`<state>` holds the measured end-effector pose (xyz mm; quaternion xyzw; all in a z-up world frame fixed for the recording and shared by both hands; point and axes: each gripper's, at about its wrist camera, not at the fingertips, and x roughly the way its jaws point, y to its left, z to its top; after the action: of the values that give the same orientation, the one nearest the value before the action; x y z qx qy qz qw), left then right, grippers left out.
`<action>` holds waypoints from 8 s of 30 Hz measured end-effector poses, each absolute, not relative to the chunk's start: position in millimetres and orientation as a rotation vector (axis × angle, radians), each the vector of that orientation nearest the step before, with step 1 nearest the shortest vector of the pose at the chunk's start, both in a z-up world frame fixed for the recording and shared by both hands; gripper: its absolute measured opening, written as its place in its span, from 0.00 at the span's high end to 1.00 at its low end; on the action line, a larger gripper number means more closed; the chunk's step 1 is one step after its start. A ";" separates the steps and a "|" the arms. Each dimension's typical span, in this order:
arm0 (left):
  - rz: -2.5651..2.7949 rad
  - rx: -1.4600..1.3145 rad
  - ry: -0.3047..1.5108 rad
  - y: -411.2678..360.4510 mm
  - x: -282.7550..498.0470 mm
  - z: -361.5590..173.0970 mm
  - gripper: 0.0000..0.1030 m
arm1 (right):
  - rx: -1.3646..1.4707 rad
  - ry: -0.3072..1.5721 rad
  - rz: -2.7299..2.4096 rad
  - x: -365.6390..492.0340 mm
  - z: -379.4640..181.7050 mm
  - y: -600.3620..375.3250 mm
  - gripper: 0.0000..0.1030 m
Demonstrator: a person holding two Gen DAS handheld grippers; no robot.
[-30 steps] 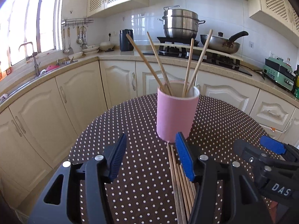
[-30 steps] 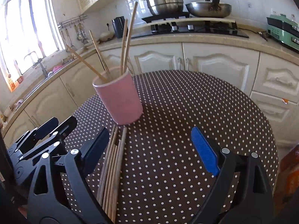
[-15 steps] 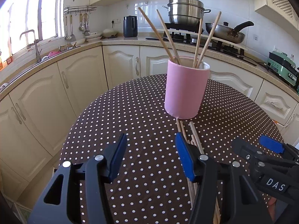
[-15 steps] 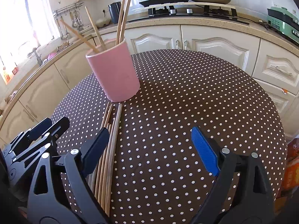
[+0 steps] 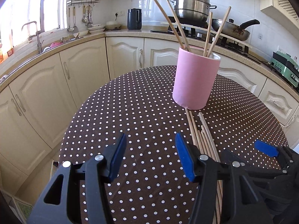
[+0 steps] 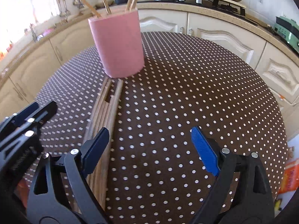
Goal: Organize utensils
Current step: 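Withdraw the right gripper from the cup back over the chopstick pile, then lower the right gripper and close on one chopstick from the pile, then lift the chopstick off the table with the right gripper, then raise the chopstick with the right gripper above the pink cup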
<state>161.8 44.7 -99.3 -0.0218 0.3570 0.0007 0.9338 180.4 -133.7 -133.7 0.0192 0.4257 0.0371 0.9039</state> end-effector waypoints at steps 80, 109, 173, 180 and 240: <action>-0.040 0.038 0.950 -12.5 198.2 -126.0 0.44 | 0.259 0.883 0.277 172.3 -131.4 -187.1 0.93; -0.115 0.050 0.890 3.0 150.0 -126.0 0.91 | 0.100 0.881 0.211 141.7 -126.5 -167.9 0.93; -0.170 0.053 0.868 8.7 159.0 -126.0 0.49 | 0.004 0.892 0.132 163.5 -133.0 -169.0 0.27; -0.136 0.101 0.880 0.7 162.6 -125.6 0.67 | -0.021 0.876 0.088 161.9 -133.3 -168.1 0.68; -0.190 -0.051 0.358 -10.0 170.5 42.8 0.94 | 0.199 0.177 0.337 172.4 28.3 -190.3 0.94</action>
<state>170.5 -10.0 42.8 -0.0251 0.1778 -0.0943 0.9792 172.4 -190.3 28.3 0.0988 0.0879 0.1671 0.9770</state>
